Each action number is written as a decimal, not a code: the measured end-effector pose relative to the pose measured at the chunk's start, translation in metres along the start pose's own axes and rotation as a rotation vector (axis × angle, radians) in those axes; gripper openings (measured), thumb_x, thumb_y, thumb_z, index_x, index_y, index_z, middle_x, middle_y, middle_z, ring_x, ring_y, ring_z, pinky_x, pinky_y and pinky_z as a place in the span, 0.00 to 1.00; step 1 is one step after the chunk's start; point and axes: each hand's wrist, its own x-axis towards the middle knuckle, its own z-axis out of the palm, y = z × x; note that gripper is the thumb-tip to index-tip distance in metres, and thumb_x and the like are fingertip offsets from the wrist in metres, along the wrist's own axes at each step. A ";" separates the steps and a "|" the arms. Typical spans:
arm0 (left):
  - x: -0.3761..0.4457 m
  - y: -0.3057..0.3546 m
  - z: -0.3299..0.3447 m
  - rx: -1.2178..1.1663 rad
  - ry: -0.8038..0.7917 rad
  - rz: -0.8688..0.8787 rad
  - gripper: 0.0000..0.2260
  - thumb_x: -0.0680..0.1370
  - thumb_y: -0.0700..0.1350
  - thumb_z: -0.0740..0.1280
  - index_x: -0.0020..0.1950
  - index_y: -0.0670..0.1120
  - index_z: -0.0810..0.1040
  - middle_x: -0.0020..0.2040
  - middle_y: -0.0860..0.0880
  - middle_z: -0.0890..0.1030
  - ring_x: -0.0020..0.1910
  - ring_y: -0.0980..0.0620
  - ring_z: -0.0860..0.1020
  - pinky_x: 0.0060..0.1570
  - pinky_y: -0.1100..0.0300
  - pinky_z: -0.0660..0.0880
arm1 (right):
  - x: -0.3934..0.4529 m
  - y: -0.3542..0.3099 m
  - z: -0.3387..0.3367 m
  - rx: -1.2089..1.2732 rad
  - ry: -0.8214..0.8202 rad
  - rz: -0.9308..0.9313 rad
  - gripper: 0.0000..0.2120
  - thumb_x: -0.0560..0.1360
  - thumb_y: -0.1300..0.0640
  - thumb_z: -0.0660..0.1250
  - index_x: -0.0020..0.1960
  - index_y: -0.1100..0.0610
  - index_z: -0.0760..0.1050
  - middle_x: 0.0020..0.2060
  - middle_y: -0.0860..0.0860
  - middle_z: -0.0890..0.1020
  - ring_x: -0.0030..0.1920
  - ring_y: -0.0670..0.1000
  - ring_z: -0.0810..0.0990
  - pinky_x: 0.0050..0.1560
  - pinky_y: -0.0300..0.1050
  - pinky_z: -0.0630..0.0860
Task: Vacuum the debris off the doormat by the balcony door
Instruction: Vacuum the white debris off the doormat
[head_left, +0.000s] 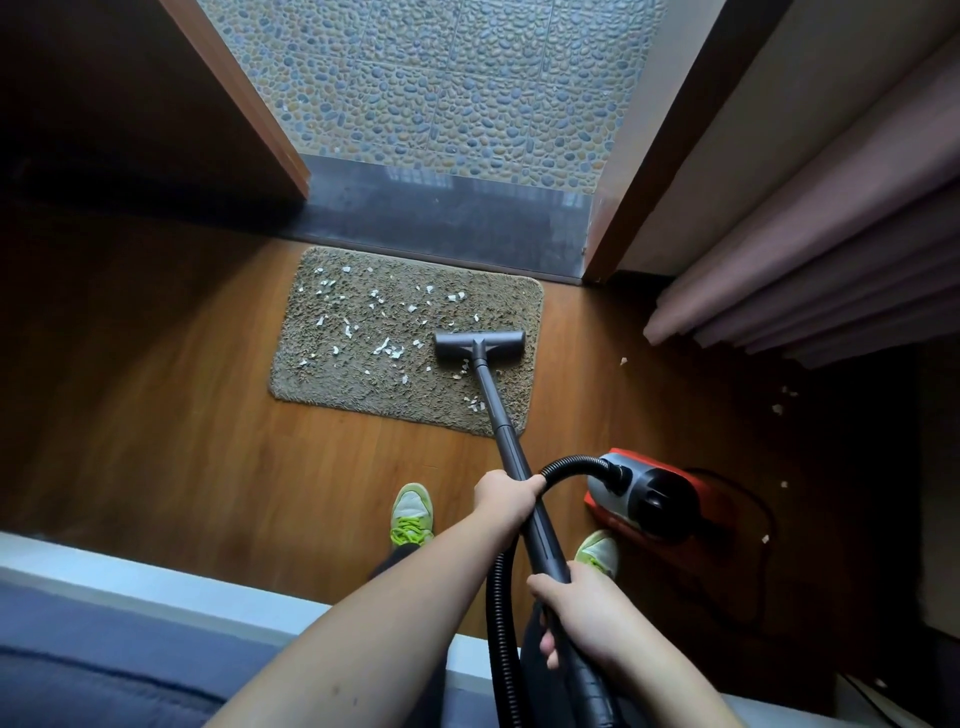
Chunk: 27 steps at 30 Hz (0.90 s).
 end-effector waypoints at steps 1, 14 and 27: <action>-0.001 -0.003 0.000 -0.001 0.001 0.001 0.25 0.63 0.58 0.67 0.52 0.42 0.79 0.47 0.44 0.83 0.46 0.44 0.82 0.50 0.49 0.81 | -0.001 0.002 0.001 0.003 0.000 0.000 0.08 0.77 0.57 0.61 0.48 0.63 0.67 0.24 0.58 0.76 0.19 0.54 0.73 0.23 0.41 0.72; -0.023 -0.035 0.006 0.002 0.010 -0.003 0.20 0.71 0.54 0.70 0.54 0.41 0.79 0.49 0.43 0.83 0.47 0.43 0.82 0.44 0.56 0.80 | -0.026 0.024 0.007 -0.002 -0.038 0.012 0.09 0.78 0.58 0.61 0.49 0.65 0.67 0.26 0.58 0.75 0.20 0.53 0.74 0.25 0.43 0.74; -0.035 -0.039 0.008 0.029 0.004 -0.020 0.20 0.73 0.53 0.69 0.57 0.40 0.78 0.50 0.43 0.82 0.48 0.43 0.81 0.36 0.58 0.75 | -0.034 0.031 0.007 0.019 -0.052 0.028 0.08 0.77 0.59 0.61 0.45 0.64 0.69 0.26 0.57 0.75 0.23 0.55 0.75 0.26 0.44 0.76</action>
